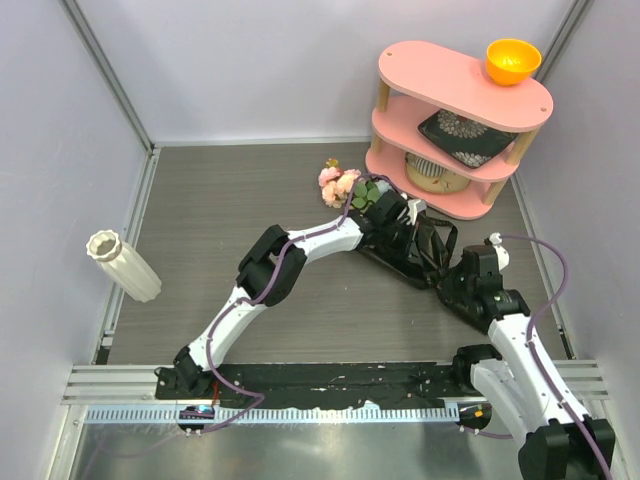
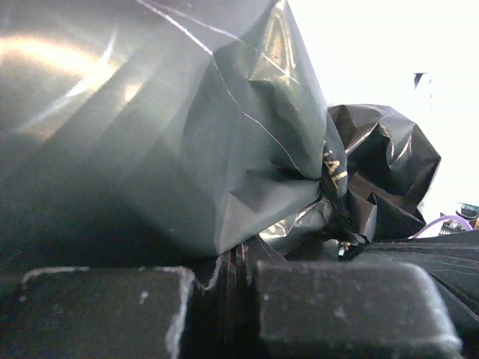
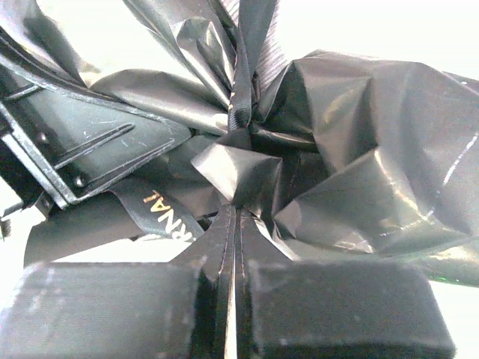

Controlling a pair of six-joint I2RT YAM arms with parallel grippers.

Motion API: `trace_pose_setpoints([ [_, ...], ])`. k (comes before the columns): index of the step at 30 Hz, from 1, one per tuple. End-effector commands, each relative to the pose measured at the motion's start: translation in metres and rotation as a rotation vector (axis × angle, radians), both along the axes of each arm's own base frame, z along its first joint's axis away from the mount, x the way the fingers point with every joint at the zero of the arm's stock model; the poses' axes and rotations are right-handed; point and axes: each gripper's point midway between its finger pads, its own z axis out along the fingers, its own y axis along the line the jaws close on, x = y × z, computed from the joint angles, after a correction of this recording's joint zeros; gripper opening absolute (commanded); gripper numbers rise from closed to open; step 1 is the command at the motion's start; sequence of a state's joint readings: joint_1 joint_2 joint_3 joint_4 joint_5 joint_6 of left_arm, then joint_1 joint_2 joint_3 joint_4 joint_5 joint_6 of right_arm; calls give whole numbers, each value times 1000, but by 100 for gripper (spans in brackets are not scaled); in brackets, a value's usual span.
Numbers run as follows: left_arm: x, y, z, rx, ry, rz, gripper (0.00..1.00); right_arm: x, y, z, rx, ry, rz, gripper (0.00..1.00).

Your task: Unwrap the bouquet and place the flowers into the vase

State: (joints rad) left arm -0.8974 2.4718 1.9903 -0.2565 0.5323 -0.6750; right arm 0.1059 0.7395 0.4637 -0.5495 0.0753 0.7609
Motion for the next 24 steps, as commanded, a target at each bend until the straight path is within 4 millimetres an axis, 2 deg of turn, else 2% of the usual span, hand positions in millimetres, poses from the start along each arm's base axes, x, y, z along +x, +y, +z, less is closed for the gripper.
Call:
trace_pose_setpoints([
  [1, 18, 21, -42, 124, 11, 71, 0, 8, 4, 37, 33, -113, -5, 1],
  [6, 19, 30, -57, 152, 27, 85, 0, 9, -1, 59, 32, -197, -36, 1],
  [10, 21, 34, -61, 159, 30, 91, 0, 7, -4, 79, 35, -288, -47, 1],
  [15, 20, 33, -62, 153, 36, 89, 0, 7, -1, 119, 65, -442, -35, 1],
  [17, 20, 32, -61, 149, 35, 86, 0, 8, 0, 144, 62, -504, -18, 1],
  [18, 21, 32, -61, 150, 33, 86, 0, 9, 0, 166, 63, -552, -17, 1],
  [20, 21, 32, -61, 149, 35, 86, 0, 12, 0, 188, 52, -589, -3, 1],
  [21, 21, 32, -61, 148, 34, 86, 0, 11, 1, 217, 54, -648, 4, 1],
  [23, 19, 31, -63, 149, 35, 83, 0, 15, 3, 242, 44, -676, 29, 1],
  [24, 20, 32, -63, 151, 38, 85, 0, 12, 4, 276, 46, -741, 38, 1],
])
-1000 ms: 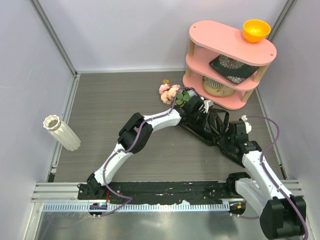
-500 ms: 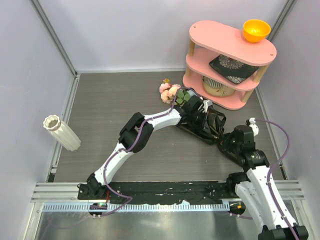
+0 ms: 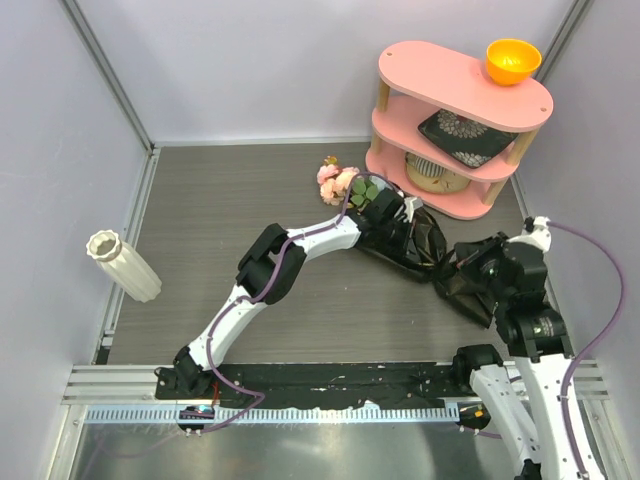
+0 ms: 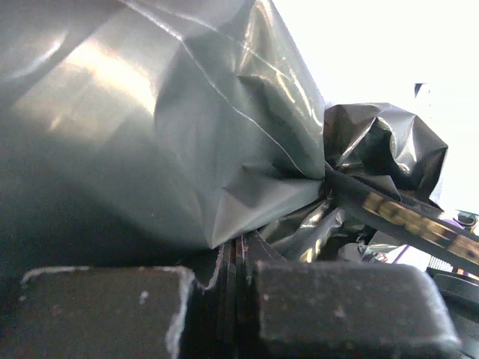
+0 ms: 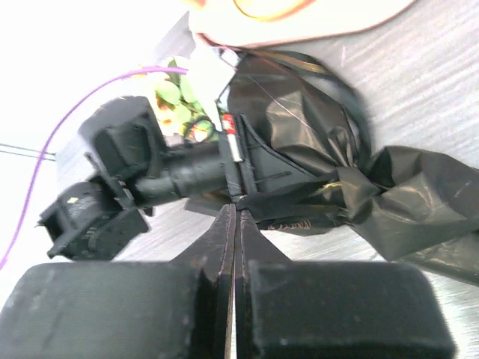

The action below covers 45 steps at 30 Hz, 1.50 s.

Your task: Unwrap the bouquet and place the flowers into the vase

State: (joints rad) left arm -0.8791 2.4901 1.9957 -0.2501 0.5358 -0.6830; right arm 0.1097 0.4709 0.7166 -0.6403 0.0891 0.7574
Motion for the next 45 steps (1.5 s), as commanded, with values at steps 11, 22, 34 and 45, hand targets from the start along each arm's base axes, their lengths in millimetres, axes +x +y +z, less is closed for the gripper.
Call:
trace_pose_setpoints([
  [11, 11, 27, -60, 152, 28, 66, 0, -28, 5, 310, 17, -664, 59, 1],
  [22, 11, 28, -69, 166, 32, 66, 0, -113, -2, 478, 67, -1098, 60, 1],
  [34, 16, 22, -43, 133, 6, 57, 0, -93, 28, 489, 129, -1063, 226, 1],
  [45, -8, 24, 143, -142, -162, -59, 29, -46, 78, 362, 51, -737, 513, 1],
])
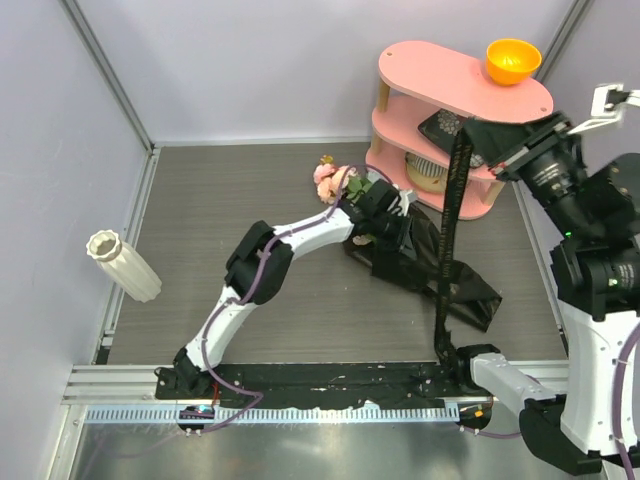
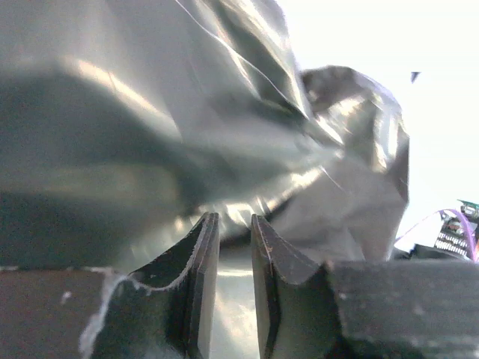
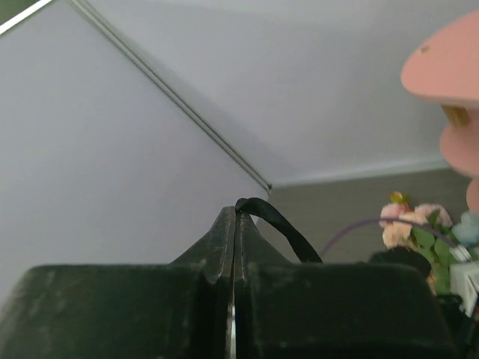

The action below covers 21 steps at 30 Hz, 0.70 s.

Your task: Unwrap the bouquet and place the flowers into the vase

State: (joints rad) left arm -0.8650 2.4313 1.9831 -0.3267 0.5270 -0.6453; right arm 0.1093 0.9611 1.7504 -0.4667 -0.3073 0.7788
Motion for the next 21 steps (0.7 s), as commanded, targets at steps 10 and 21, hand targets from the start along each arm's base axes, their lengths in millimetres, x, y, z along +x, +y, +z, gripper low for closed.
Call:
trace_pose_setpoints([
  [10, -42, 94, 255, -298, -402, -6, 61, -42, 27, -43, -146, -18, 195, 1],
  [21, -119, 179, 333, -744, -628, -84, 100, -45, 51, -60, -146, -6, 382, 1],
])
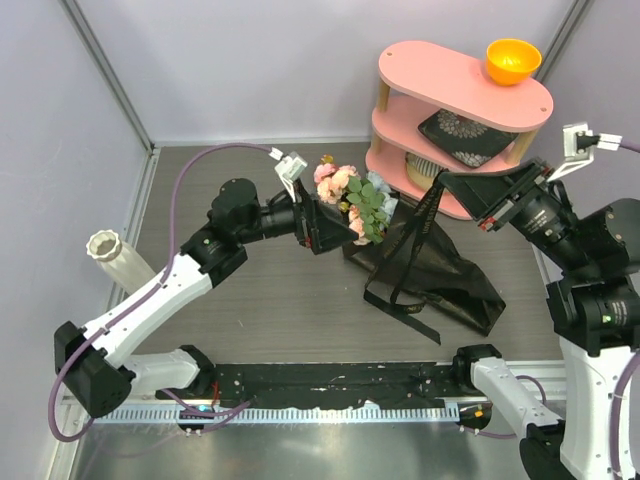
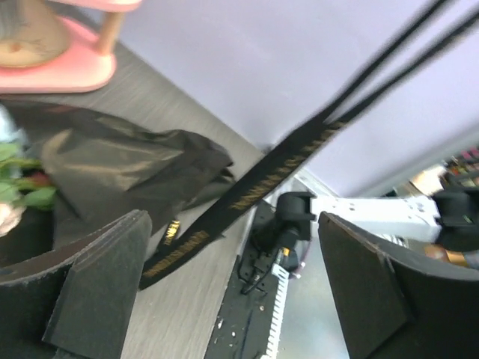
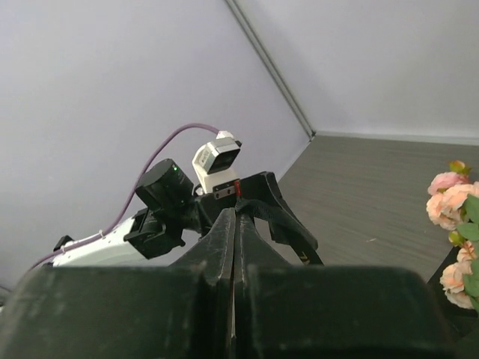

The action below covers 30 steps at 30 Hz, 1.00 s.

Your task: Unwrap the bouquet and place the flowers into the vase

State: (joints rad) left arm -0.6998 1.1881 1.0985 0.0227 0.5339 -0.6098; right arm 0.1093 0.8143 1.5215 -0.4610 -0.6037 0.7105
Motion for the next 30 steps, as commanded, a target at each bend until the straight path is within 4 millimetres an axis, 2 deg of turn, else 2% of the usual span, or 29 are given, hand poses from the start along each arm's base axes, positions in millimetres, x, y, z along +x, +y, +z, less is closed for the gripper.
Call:
trace_pose_setpoints([
  [1, -44, -19, 51, -199, -199, -277, 100, -4, 18, -1, 4, -20, 147, 1],
  [2, -47, -23, 49, -198, -205, -297, 100, -5, 20, -1, 5, -24, 162, 1],
  [6, -76, -57, 31, -152, -425, -341, 100, -9, 24, -1, 11, -29, 201, 1],
  [7, -76, -65, 26, -156, -466, -334, 100, -9, 25, -2, 13, -25, 207, 1],
  [9, -74, -76, 21, -151, -485, -299, 100, -10, 25, -2, 16, -26, 214, 1],
  [10, -64, -79, 22, -147, -482, -244, 100, -11, 25, -1, 18, -28, 215, 1],
  [11, -60, -88, 15, -122, -468, -219, 100, -11, 25, -1, 20, -27, 216, 1],
  [12, -55, -92, 19, -110, -477, -183, 99, -11, 25, 0, 22, -27, 214, 1],
  [13, -45, -96, 11, -55, -498, -121, 97, -12, 25, 0, 22, -28, 215, 1],
  [14, -53, -105, 5, -26, -508, -124, 94, -12, 25, 0, 24, -29, 213, 1],
  [15, -50, -108, 3, -8, -520, -97, 93, -11, 25, -1, 25, -24, 210, 1],
  [18, -36, -111, -5, 47, -509, -3, 83, -8, 24, -3, 25, -16, 205, 1],
  [21, -27, -104, -12, 75, -487, 58, 75, -6, 24, -6, 22, -10, 201, 1],
  [23, -21, -100, -11, 62, -461, 109, 74, -5, 24, -6, 22, -8, 196, 1],
  [25, -16, -99, -14, 68, -439, 144, 82, -3, 23, -6, 22, -7, 193, 1],
  [27, -10, -100, -14, 66, -398, 182, 83, -2, 23, -7, 20, -7, 189, 1],
  [28, -7, -102, -23, 91, -368, 195, 82, -1, 23, -8, 20, -4, 189, 1],
  [30, -5, -105, -24, 101, -353, 193, 77, 1, 23, -8, 22, -1, 183, 1],
])
